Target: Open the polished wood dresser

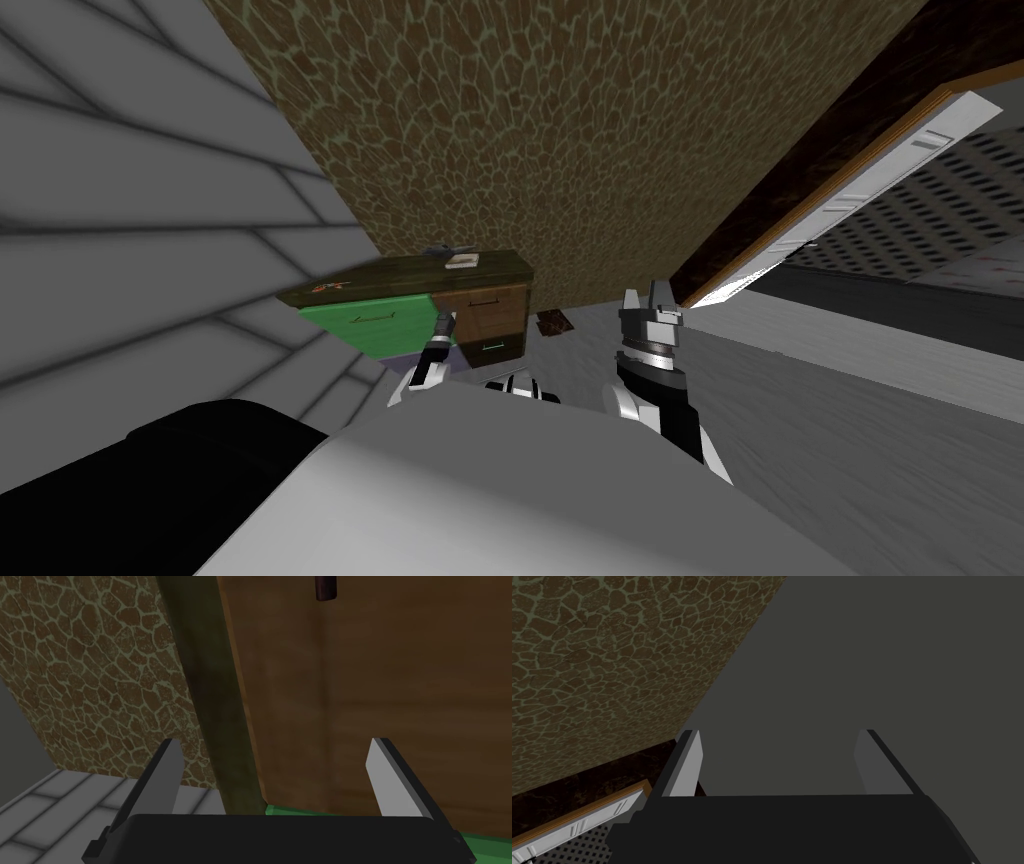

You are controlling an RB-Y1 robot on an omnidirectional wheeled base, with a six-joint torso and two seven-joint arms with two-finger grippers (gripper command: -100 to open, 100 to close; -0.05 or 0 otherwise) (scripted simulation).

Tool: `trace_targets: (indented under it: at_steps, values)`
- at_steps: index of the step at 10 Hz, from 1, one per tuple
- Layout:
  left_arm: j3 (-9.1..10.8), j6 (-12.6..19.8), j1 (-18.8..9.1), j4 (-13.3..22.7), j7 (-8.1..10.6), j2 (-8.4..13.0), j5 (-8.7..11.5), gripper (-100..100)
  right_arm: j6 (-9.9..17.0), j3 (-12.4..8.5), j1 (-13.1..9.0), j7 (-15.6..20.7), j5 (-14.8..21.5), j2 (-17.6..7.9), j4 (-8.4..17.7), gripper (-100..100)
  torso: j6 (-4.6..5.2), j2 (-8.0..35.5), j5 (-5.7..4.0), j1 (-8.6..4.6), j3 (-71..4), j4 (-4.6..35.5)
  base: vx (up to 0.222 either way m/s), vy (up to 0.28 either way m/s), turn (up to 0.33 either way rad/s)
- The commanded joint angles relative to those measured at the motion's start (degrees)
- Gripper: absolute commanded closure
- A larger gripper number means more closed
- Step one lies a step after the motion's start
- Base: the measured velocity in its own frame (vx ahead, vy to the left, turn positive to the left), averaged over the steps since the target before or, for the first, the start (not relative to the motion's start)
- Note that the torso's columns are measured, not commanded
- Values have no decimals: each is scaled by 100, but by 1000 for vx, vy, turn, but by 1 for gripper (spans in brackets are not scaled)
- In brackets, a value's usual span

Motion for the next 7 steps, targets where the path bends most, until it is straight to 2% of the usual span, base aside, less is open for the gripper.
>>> trace_targets:
  at_steps: [1, 3, 5, 6, 7]
  values:
    - [56, 61, -75, 215, 4, -252, 50, -100, 0, 0, 0, 0, 0, 0, 0, 0, -1, -7, -2, -2, -5, -3, 61, -128, 38]
    - [88, 108, -108, 316, 6, -559, 79, -100, 0, -1, 0, 0, 0, -1, 0, 0, -2, 9, 14, 52, 4, 2, 45, -59, 55]
    - [107, 137, -129, 381, 7, -897, 96, -100, 0, -1, 0, 0, 0, -1, 0, 0, -1, 12, 11, 40, 7, 3, 38, -46, 34]
    - [111, 143, -133, 394, 7, -1001, 99, -100, 0, -1, 0, 0, 0, -1, 0, 0, -1, 13, 7, 30, 7, 3, 11, -21, 11]
    - [109, 147, -145, 385, 1, -929, 94, -100, 0, -1, 0, 0, 0, -1, 0, 0, -1, 16, 8, 33, 9, 4, 0, 0, 0]
